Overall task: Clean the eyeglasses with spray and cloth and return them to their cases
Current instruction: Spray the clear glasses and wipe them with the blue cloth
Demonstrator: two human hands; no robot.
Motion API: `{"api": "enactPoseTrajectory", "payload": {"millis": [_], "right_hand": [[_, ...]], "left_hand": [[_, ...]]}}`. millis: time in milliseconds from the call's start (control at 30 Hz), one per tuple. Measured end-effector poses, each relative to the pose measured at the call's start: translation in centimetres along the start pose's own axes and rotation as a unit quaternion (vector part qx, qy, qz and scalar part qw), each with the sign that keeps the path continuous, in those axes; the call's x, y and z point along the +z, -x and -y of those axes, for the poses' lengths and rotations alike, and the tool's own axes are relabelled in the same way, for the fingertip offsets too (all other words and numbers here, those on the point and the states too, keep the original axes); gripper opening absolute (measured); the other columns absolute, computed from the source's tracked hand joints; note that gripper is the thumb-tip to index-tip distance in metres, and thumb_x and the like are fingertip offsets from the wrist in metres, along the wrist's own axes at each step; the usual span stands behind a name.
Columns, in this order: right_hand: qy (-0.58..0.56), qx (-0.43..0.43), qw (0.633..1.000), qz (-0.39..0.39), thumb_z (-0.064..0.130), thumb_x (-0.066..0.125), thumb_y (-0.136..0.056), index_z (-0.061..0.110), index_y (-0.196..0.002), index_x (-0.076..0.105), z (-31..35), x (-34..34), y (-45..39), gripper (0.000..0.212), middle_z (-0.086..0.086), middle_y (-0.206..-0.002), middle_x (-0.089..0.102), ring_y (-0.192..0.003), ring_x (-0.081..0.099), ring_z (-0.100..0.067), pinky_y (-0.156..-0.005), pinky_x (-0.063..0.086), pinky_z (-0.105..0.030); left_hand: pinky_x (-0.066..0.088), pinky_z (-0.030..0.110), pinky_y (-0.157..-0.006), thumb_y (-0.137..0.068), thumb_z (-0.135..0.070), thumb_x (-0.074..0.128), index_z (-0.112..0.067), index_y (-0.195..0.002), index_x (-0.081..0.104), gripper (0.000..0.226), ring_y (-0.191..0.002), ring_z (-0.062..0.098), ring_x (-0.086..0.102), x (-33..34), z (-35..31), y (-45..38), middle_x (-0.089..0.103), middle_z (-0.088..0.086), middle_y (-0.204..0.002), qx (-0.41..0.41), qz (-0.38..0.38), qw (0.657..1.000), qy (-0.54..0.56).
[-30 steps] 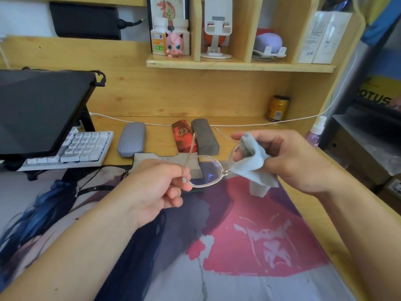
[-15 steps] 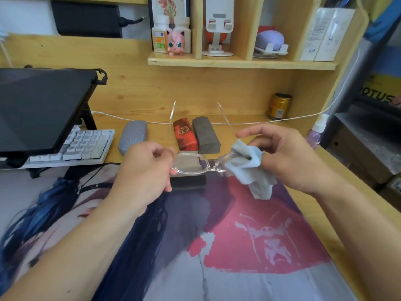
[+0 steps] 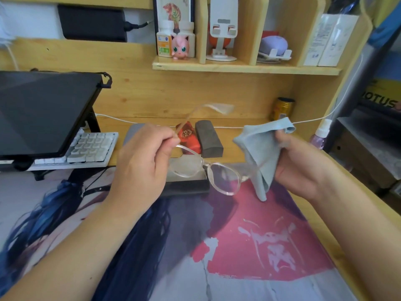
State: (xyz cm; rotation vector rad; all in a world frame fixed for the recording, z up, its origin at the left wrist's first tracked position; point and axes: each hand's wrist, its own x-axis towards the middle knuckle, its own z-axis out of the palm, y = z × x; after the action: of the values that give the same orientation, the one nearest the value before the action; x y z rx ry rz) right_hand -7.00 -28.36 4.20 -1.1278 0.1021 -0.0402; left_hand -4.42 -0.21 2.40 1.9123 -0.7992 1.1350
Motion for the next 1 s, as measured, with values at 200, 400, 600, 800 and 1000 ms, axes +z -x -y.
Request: {"api": "enactPoseTrajectory", "payload": {"millis": [200,400,600,800,1000], "right_hand": [[0.08,0.144,0.966,0.2,0.045,0.063,-0.092,0.008,-0.126,0.068,-0.3,0.1,1.5,0.05,-0.019,-0.133,0.063,-0.123,0.062,-0.034,-0.107,0.046,-0.053],[0.225,0.104,0.944,0.217,0.013,0.068,-0.089,0.001,-0.1,0.076,-0.1,1.1,2.7,0.017,-0.016,-0.097,0.073,-0.085,0.072,-0.023,-0.076,0.058,-0.032],[0.373,0.137,0.861,0.317,-0.011,0.067,-0.081,0.014,-0.092,0.074,-1.6,2.5,2.8,0.029,-0.006,-0.092,0.074,-0.087,0.07,-0.018,-0.077,0.054,-0.031],[0.451,0.116,0.832,0.303,-0.013,0.075,-0.073,0.006,-0.084,0.072,-2.5,3.7,3.2,0.023,-0.006,-0.083,0.073,-0.081,0.07,-0.016,-0.077,0.055,-0.03],[0.312,0.17,0.89,0.288,-0.001,0.061,-0.094,0.008,-0.081,0.074,-2.3,3.5,3.2,0.021,-0.006,-0.076,0.072,-0.072,0.072,-0.017,-0.064,0.055,-0.024]], "left_hand": [[0.04,0.02,-0.066,-0.105,-0.013,0.052,-0.007,-0.101,0.057,0.008,-0.07,0.02,0.043,0.2,-0.5,0.0,0.056,0.013,-0.079,0.106,0.011,0.994,0.021],[0.043,0.033,-0.059,-0.102,-0.006,0.056,-0.01,-0.104,0.055,0.005,-0.067,0.027,0.045,0.1,-1.0,0.0,0.056,0.016,-0.076,0.148,0.013,0.989,0.003],[0.046,0.039,-0.059,-0.105,-0.013,0.053,-0.011,-0.104,0.056,0.004,-0.064,0.031,0.051,0.1,-1.1,0.1,0.06,0.015,-0.077,0.152,0.029,0.988,-0.012],[0.045,0.037,-0.061,-0.105,-0.015,0.053,-0.012,-0.103,0.056,0.005,-0.067,0.029,0.049,0.4,-1.2,0.0,0.058,0.012,-0.079,0.128,0.048,0.991,0.009],[0.038,0.014,-0.071,-0.104,-0.013,0.05,0.002,-0.095,0.064,0.023,-0.075,0.016,0.048,0.3,-0.3,0.0,0.059,0.006,-0.084,0.053,0.036,0.998,0.022]]}}
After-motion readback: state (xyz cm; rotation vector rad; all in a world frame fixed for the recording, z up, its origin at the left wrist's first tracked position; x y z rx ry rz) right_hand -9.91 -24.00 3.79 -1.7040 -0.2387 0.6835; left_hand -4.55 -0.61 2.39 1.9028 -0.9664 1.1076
